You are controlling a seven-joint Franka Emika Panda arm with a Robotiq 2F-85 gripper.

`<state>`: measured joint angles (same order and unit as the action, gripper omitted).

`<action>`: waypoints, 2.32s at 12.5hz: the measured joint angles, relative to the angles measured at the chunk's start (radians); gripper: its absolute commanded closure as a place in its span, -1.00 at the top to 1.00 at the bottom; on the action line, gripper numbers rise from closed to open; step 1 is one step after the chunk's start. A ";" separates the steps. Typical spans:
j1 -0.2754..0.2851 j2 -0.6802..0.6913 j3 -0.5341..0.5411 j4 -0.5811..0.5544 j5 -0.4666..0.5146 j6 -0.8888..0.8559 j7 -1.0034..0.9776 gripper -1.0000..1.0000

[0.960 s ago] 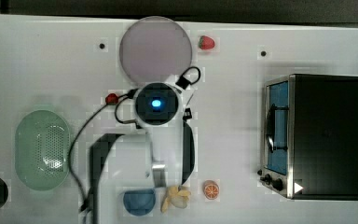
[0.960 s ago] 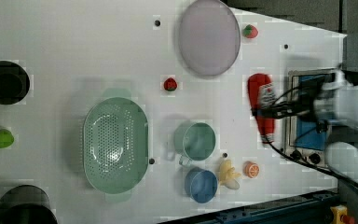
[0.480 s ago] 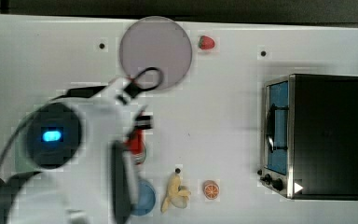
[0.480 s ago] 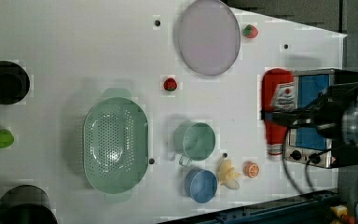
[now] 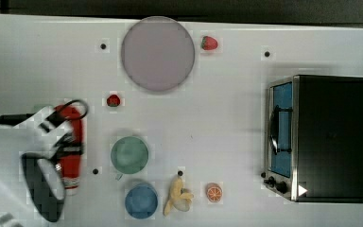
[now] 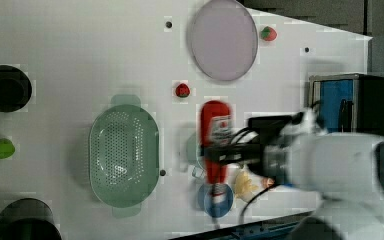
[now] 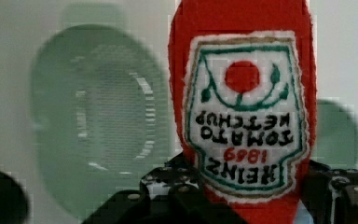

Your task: Pick Ketchup from the table and place it in strainer.

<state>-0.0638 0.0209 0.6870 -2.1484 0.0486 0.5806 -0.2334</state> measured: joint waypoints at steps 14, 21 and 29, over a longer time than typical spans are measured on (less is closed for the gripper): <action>0.045 0.443 0.070 -0.033 -0.069 0.380 0.323 1.00; -0.144 -0.025 0.025 0.016 -0.069 0.023 0.409 1.00; -0.248 -0.240 -0.357 0.169 0.003 -0.280 0.416 1.00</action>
